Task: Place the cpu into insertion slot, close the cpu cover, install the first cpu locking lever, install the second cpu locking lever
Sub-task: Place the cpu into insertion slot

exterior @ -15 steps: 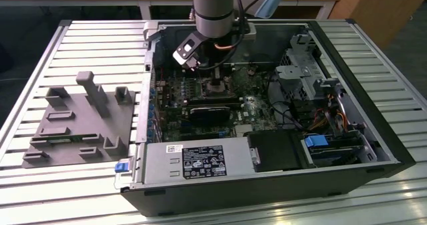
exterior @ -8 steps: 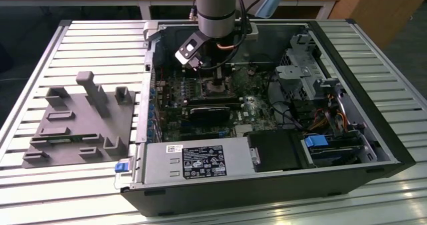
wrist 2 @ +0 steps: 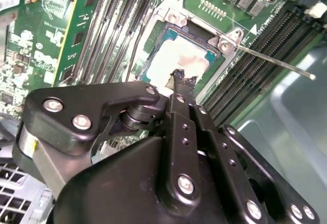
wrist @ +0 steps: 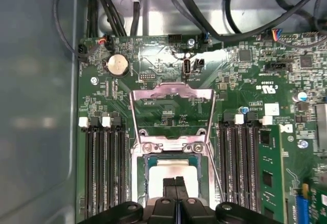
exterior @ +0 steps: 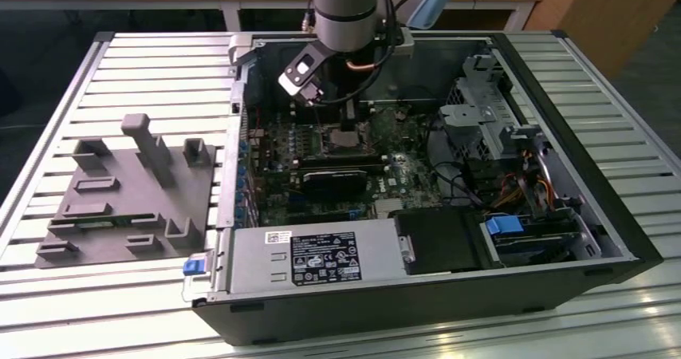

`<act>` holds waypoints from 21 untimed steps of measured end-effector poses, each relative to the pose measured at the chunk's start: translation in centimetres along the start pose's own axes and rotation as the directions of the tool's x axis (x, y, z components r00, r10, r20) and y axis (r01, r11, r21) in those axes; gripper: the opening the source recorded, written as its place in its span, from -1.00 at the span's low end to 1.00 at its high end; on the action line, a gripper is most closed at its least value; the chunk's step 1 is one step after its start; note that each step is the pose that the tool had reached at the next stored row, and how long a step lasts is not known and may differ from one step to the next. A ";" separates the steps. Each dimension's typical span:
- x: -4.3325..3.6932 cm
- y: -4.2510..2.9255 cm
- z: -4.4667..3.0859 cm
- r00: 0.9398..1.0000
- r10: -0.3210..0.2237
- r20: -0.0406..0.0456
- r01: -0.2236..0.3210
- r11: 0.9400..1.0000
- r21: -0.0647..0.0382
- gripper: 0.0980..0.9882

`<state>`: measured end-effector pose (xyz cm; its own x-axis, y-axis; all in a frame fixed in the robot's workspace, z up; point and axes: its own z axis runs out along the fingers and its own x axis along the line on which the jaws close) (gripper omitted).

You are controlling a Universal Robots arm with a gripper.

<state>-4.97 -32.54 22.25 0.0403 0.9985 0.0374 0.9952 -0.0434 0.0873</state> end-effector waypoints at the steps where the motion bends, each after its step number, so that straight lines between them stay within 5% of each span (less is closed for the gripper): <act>1: 0.01 0.02 -0.24 1.000 0.000 0.000 0.000 1.000 0.000 -0.99; 13: 0.13 0.30 -3.37 1.000 0.000 0.000 0.000 1.000 0.000 -0.99; 21: 0.15 0.34 -3.88 1.000 0.000 0.000 0.000 1.000 0.000 -0.99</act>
<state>-4.98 -32.54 26.15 0.0405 0.9985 0.0374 0.9952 -0.0437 0.0873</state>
